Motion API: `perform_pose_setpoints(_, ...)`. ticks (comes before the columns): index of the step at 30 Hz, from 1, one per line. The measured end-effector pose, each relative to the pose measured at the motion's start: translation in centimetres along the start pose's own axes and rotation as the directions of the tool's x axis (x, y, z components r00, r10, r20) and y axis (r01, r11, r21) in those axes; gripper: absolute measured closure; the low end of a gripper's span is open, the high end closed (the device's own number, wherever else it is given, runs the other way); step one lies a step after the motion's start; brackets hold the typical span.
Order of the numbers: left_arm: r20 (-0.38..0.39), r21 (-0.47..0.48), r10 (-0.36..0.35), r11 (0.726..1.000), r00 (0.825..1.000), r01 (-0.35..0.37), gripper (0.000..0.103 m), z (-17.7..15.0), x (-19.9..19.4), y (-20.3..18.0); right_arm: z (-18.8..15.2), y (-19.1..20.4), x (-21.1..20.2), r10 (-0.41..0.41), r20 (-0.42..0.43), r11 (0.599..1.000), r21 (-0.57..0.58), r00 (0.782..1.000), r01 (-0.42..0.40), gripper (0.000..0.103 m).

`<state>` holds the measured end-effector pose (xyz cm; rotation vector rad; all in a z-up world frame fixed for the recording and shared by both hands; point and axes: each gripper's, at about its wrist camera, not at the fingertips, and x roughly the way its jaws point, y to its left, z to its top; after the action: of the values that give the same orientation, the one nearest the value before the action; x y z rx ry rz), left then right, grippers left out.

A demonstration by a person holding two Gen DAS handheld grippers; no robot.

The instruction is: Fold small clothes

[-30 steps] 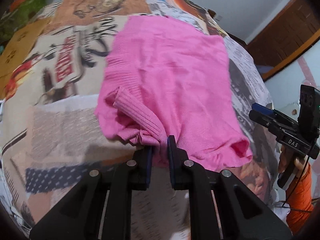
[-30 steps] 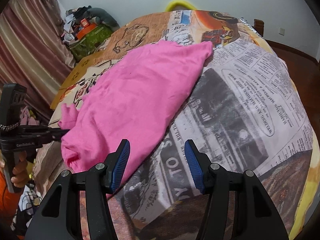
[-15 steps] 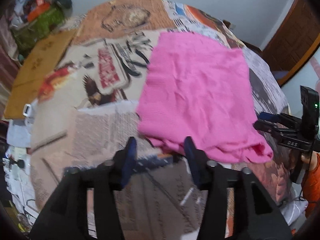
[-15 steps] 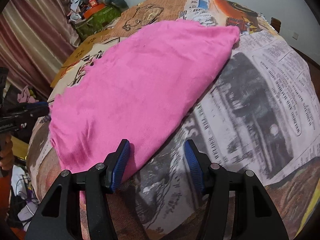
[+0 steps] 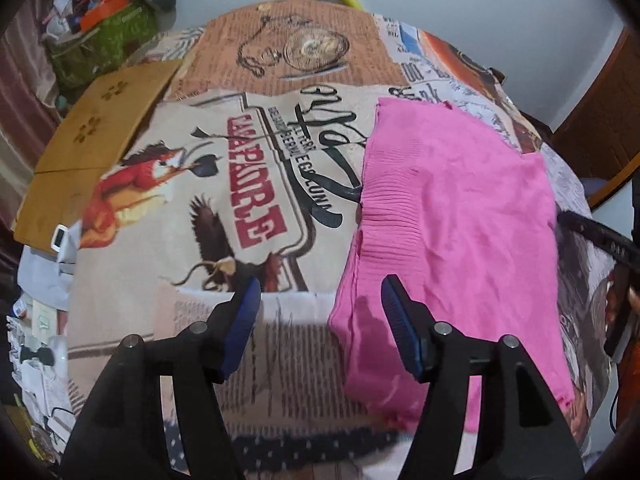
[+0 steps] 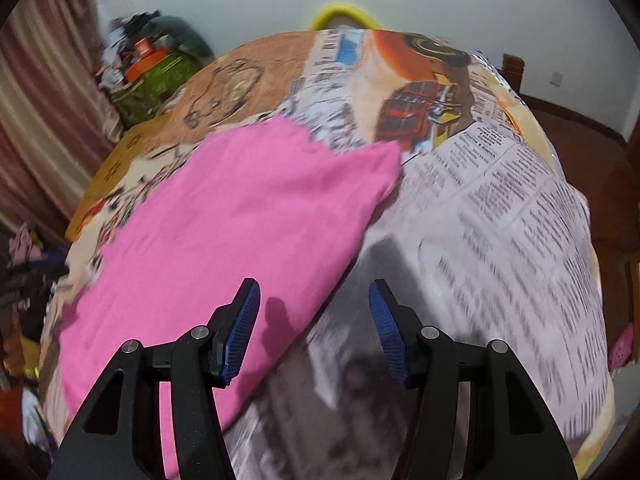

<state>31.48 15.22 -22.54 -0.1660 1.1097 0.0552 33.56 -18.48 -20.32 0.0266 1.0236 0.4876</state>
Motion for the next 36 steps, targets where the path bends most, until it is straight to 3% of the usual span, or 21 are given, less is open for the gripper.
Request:
perform_pose_setpoints(5,-0.016,0.045,0.032,0.999,0.999,-0.031,0.041,0.9,2.3,-0.4,1.7,-0.3,2.3,0.067,-0.007,0.998,0.017,0.998,-0.067,0.049)
perform_pose_setpoints(6,-0.015,0.047,0.027,0.999,1.000,-0.026,0.041,1.0,2.6,-0.4,2.0,-0.1,2.5,0.060,0.003,0.998,-0.005,0.998,-0.060,0.053)
perform_pose_setpoints(8,-0.010,0.037,0.007,0.999,1.000,-0.007,0.041,1.3,3.0,-0.4,2.5,0.6,2.9,0.032,0.007,0.998,-0.054,0.999,-0.031,0.077)
perform_pose_setpoints(9,-0.008,0.027,-0.008,1.000,1.000,0.009,0.041,1.5,3.3,-0.3,2.6,0.6,3.2,0.017,-0.002,0.997,-0.071,1.000,-0.017,0.096)
perform_pose_setpoints(17,-0.020,0.076,-0.044,0.996,0.999,0.046,0.041,1.8,4.7,-1.8,6.2,1.8,5.2,-0.074,-0.015,0.952,-0.298,0.997,0.066,0.096)
perform_pose_setpoints(23,-0.037,0.111,-0.072,0.991,0.997,0.075,0.040,1.4,5.2,-3.6,9.1,1.6,7.2,-0.088,0.028,0.955,-0.281,0.996,0.092,0.096)
perform_pose_setpoints(27,-0.030,0.139,-0.042,0.989,0.999,0.046,0.039,1.3,5.0,-4.2,9.4,1.6,7.2,-0.076,0.033,0.976,-0.204,0.997,0.081,0.090)
perform_pose_setpoints(29,-0.030,0.135,-0.037,0.990,0.999,0.041,0.039,1.3,4.8,-4.2,9.0,1.8,6.4,-0.077,0.032,0.976,-0.203,0.996,0.082,0.074)
perform_pose_setpoints(30,-0.029,0.129,-0.042,0.991,0.999,0.045,0.039,1.3,4.5,-4.2,8.4,2.0,5.6,-0.076,0.039,0.975,-0.208,0.996,0.083,0.059)
perform_pose_setpoints(31,-0.027,0.124,-0.052,0.991,0.998,0.055,0.039,1.3,4.2,-4.2,8.0,2.0,4.9,-0.070,0.046,0.974,-0.212,0.997,0.078,0.050)
perform_pose_setpoints(33,-0.029,0.115,-0.085,0.990,0.996,0.088,0.039,1.2,3.5,-4.5,6.6,2.2,3.1,-0.037,0.057,0.975,-0.219,0.998,0.048,0.048)
perform_pose_setpoints(36,-0.066,0.113,-0.158,0.980,0.985,0.165,0.035,0.6,3.2,-5.4,4.2,2.9,1.4,0.008,0.013,0.975,-0.221,1.000,-0.005,0.035)
